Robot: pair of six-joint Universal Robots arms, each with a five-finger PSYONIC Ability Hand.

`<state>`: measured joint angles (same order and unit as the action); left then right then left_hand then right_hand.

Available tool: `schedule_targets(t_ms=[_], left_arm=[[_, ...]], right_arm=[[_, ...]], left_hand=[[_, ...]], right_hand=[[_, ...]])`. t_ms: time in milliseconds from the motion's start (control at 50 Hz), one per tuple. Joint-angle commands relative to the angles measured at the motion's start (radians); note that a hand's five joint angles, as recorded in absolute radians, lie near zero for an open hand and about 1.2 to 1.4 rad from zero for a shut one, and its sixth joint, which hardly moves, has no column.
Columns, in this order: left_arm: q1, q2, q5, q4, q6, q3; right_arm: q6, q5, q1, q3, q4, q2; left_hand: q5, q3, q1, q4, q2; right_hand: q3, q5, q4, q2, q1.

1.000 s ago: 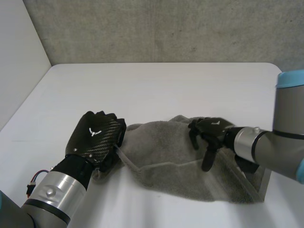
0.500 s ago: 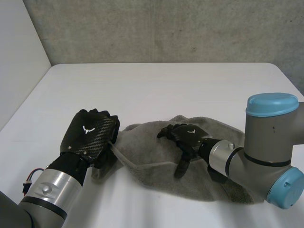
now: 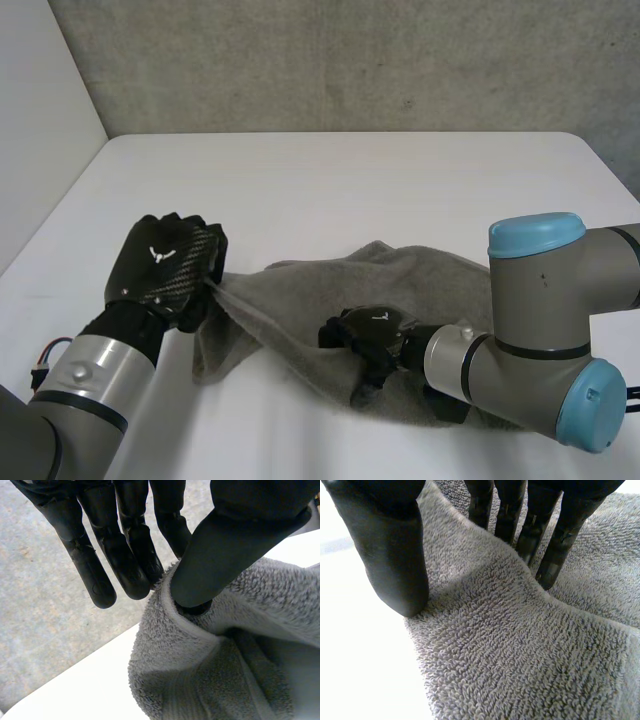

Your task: Fold the towel.

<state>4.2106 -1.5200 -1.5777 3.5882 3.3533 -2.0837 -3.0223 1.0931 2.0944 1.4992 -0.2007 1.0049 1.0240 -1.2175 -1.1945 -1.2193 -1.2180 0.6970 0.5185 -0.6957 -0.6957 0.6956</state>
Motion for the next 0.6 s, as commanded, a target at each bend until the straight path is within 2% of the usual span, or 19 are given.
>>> schedule_targets(t_ms=[20,40,60,80,100,200,240,280,300,340,360,400,420,440,460,480,500,560,600], left_arm=[[0.029,-0.005,0.005,0.024,0.000,0.002],[0.029,-0.005,0.005,0.024,0.000,0.002],[0.032,-0.009,0.010,0.032,0.002,0.004],[0.035,-0.012,0.016,0.040,0.002,0.007],[0.035,-0.012,0.016,0.040,0.002,0.007],[0.045,-0.048,0.045,0.089,0.003,0.042],[0.046,-0.115,0.076,0.142,0.005,0.114],[0.046,-0.147,0.093,0.167,0.005,0.172],[0.046,-0.172,0.108,0.190,0.005,0.241],[0.045,-0.190,0.120,0.205,0.005,0.323],[0.045,-0.190,0.120,0.205,0.005,0.324],[0.043,-0.227,0.116,0.231,0.000,0.524],[0.043,-0.227,0.116,0.231,0.000,0.525],[0.043,-0.247,0.111,0.242,-0.001,0.633],[0.042,-0.264,0.108,0.251,-0.002,0.734],[0.042,-0.264,0.108,0.251,-0.002,0.735],[0.042,-0.279,0.095,0.259,-0.003,0.823],[0.039,-0.308,0.049,0.256,-0.011,0.948],[0.039,-0.319,0.027,0.248,-0.011,0.976]], right_arm=[[0.045,-0.002,-0.004,-0.004,-0.022,0.001],[0.045,-0.002,-0.004,-0.004,-0.022,0.001],[0.045,-0.001,-0.010,-0.005,-0.022,0.004],[0.045,-0.001,-0.010,-0.005,-0.022,0.004],[0.046,0.001,-0.011,-0.014,-0.022,0.007],[0.054,0.025,-0.020,-0.117,-0.033,0.009],[0.065,0.044,-0.027,-0.183,-0.043,0.011],[0.103,0.118,-0.040,-0.366,-0.057,0.009],[0.103,0.119,-0.040,-0.367,-0.057,0.009],[0.160,0.198,-0.047,-0.581,-0.045,0.011],[0.160,0.199,-0.047,-0.582,-0.045,0.011],[0.201,0.261,-0.054,-0.783,0.018,0.011],[0.201,0.261,-0.054,-0.784,0.018,0.011],[0.204,0.284,-0.056,-0.850,0.086,0.018],[0.204,0.284,-0.056,-0.850,0.087,0.018],[0.210,0.309,-0.056,-0.881,0.157,0.029],[0.218,0.320,-0.056,-0.878,0.234,0.052],[0.224,0.323,-0.056,-0.855,0.302,0.084],[0.236,0.321,-0.056,-0.831,0.288,0.093]], left_hand=[[0.198,-0.179,-0.202,-0.177,-0.178],[0.198,-0.179,-0.202,-0.177,-0.178],[0.198,-0.179,-0.202,-0.177,-0.178],[0.198,-0.179,-0.202,-0.177,-0.178],[0.198,-0.179,-0.202,-0.177,-0.178],[0.198,-0.179,-0.202,-0.177,-0.178],[0.198,-0.179,-0.202,-0.177,-0.178],[0.198,-0.179,-0.202,-0.177,-0.178],[0.198,-0.179,-0.202,-0.177,-0.178],[0.198,-0.179,-0.202,-0.177,-0.178],[0.198,-0.179,-0.202,-0.177,-0.178],[0.198,-0.179,-0.202,-0.177,-0.178],[0.198,-0.179,-0.202,-0.177,-0.178],[0.198,-0.179,-0.202,-0.177,-0.178],[0.198,-0.179,-0.202,-0.177,-0.178],[0.198,-0.179,-0.202,-0.177,-0.178],[0.198,-0.179,-0.202,-0.177,-0.178],[0.198,-0.179,-0.202,-0.177,-0.178],[0.198,-0.179,-0.202,-0.177,-0.178]], right_hand=[[0.294,0.298,-0.295,-0.295,0.295],[0.295,0.299,-0.296,-0.296,0.297],[0.475,0.479,-0.477,-0.477,0.477],[0.477,0.481,-0.478,-0.478,0.479],[0.697,0.701,-0.698,-0.698,0.698],[0.699,0.703,-0.701,-0.701,0.701],[0.699,0.703,-0.701,-0.701,0.701],[0.699,0.703,-0.701,-0.701,0.701],[0.699,0.703,-0.701,-0.701,0.701],[0.699,0.703,-0.701,-0.701,0.701],[0.699,0.703,-0.701,-0.701,0.701],[0.699,0.703,-0.701,-0.701,0.701],[0.699,0.703,-0.701,-0.701,0.701],[0.699,0.703,-0.701,-0.701,0.701],[0.699,0.703,-0.701,-0.701,0.701],[0.699,0.703,-0.701,-0.701,0.701],[0.699,0.703,-0.701,-0.701,0.701],[0.699,0.703,-0.701,-0.701,0.701],[0.699,0.703,-0.701,-0.701,0.701]])
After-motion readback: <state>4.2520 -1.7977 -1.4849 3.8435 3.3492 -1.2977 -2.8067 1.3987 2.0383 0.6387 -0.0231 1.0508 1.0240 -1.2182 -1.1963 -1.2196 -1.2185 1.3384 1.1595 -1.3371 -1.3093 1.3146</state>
